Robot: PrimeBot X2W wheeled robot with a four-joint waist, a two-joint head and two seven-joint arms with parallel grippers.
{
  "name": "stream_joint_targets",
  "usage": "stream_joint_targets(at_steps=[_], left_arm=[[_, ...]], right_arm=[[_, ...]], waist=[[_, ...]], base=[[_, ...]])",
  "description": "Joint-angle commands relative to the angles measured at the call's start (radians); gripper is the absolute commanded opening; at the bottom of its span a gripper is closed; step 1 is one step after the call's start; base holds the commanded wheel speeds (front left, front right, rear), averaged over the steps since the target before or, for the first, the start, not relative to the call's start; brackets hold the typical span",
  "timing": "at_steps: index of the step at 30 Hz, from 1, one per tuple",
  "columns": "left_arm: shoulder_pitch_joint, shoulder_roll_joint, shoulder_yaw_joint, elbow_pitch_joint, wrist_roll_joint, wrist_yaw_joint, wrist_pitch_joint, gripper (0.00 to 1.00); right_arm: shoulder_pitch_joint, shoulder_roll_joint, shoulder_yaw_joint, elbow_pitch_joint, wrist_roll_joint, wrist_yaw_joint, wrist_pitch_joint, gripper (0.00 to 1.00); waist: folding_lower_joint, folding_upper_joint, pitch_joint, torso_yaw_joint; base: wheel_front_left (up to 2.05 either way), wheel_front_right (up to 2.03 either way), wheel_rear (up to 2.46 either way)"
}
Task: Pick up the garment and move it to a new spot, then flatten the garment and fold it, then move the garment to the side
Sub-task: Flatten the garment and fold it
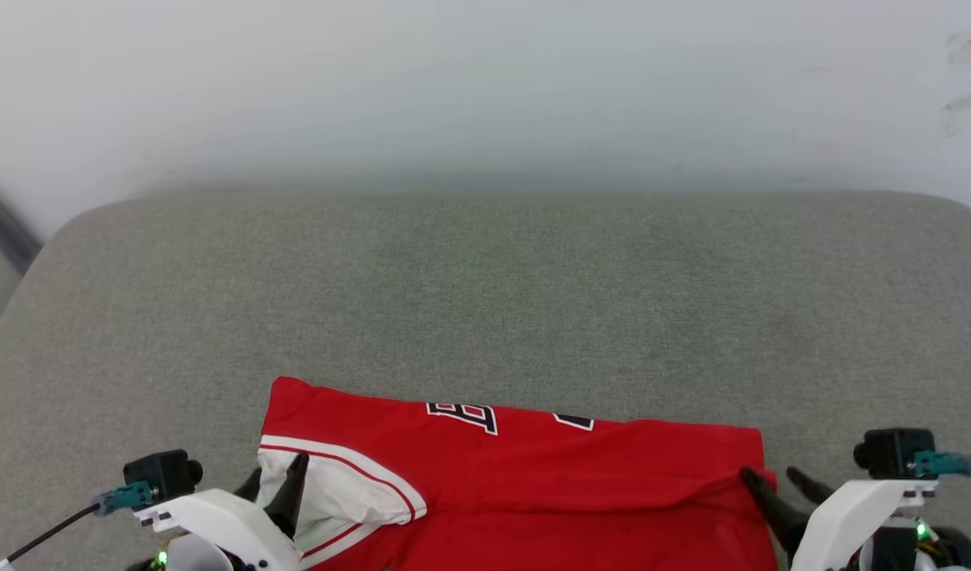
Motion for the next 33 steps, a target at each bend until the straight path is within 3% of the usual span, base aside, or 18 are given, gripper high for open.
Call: stream_joint_targets(at_steps=[1,10,19,33], left_arm=[[-0.014,0.009,-0.002,-0.025,0.030,0.009,-0.037,1.00],[-0.020,0.016,-0.028,-0.205,0.198,0.100,-0.206,1.00],[0.000,0.017,-0.026,-0.359,0.365,0.193,-0.292,1.00],[-0.019,-0.003,-0.039,-0.434,0.422,0.186,-0.300,1.00]], right_arm=[[0.012,-0.012,-0.007,-0.034,0.001,-0.001,-0.012,1.00],[-0.002,-0.045,-0.130,-0.150,-0.032,-0.001,0.140,1.00],[-0.004,-0.004,-0.205,-0.143,-0.107,-0.001,0.371,1.00],[-0.068,0.072,-0.148,0.082,-0.100,0.000,0.426,1.00]], waist=[[0.0002,0.0000,-0.015,-0.012],[0.0002,0.0000,-0.042,-0.006],[0.0002,0.0000,-0.015,0.064],[0.0002,0.0000,0.093,0.135]], base=[[0.00,0.00,0.00],[0.00,0.00,0.00],[0.00,0.00,0.00],[0.00,0.00,0.00]])
